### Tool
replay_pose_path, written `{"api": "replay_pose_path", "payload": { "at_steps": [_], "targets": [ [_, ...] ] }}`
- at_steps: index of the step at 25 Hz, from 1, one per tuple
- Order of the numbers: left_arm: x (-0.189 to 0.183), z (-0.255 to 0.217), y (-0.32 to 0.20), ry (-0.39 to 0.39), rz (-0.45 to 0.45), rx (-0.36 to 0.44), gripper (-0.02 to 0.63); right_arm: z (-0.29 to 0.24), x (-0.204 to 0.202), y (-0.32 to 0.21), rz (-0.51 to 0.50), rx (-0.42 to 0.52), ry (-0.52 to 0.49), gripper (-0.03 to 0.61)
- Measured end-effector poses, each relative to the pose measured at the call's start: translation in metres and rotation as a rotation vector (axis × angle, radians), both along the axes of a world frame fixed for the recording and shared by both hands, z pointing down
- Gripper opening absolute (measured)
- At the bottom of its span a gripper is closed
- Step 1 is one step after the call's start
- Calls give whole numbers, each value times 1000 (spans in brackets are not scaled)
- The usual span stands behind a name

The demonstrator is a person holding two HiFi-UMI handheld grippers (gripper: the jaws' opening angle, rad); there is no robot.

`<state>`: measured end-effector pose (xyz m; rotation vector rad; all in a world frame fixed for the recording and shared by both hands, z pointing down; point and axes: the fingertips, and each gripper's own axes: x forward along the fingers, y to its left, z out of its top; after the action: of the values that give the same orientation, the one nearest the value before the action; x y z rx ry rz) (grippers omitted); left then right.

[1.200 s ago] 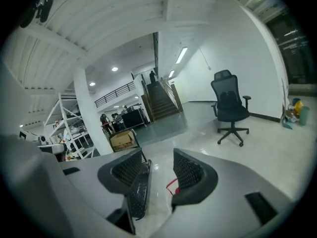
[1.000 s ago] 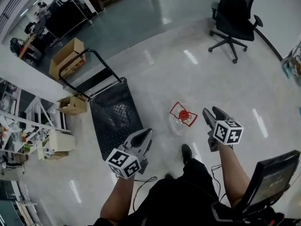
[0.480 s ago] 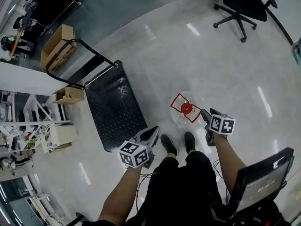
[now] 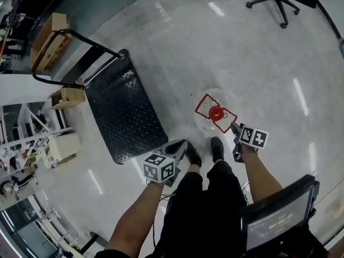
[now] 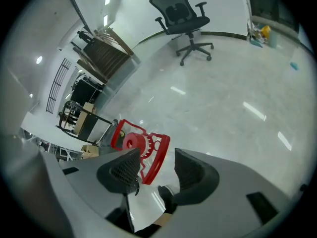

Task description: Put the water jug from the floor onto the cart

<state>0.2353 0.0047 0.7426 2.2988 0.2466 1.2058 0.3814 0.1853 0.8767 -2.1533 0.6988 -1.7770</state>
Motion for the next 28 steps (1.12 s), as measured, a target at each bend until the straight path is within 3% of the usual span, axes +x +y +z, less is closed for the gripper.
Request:
{"api": "replay_pose_path", "payload": {
  "at_steps": [6, 13, 14, 15, 16, 20, 23, 28],
  "targets": [
    [0, 60, -7, -84, -68, -61, -6, 58, -1, -9, 90, -13, -60, 196],
    [-4, 64, 5, -145, -50, -92, -6, 56, -5, -14, 141, 41, -116, 195],
    [-6, 63, 6, -152, -50, -96, -6, 56, -5, -13, 158, 44, -122, 178],
    [-9, 61, 7, -157, -51, -97, -6, 55, -4, -12, 179, 46, -128, 107],
    [-12, 59, 6, -160, -53, -95, -8, 54, -2, -12, 199, 48, -134, 75],
    [-24, 54, -3, -168, -76, -78, -6, 49, 4, -18, 211, 69, -143, 63],
    [-30, 47, -13, -153, -132, -83, -6, 46, 3, -26, 194, 93, -161, 64],
    [-27, 20, -29, -71, -305, -126, -6, 28, 6, -53, 98, 184, -156, 66]
  ]
}}
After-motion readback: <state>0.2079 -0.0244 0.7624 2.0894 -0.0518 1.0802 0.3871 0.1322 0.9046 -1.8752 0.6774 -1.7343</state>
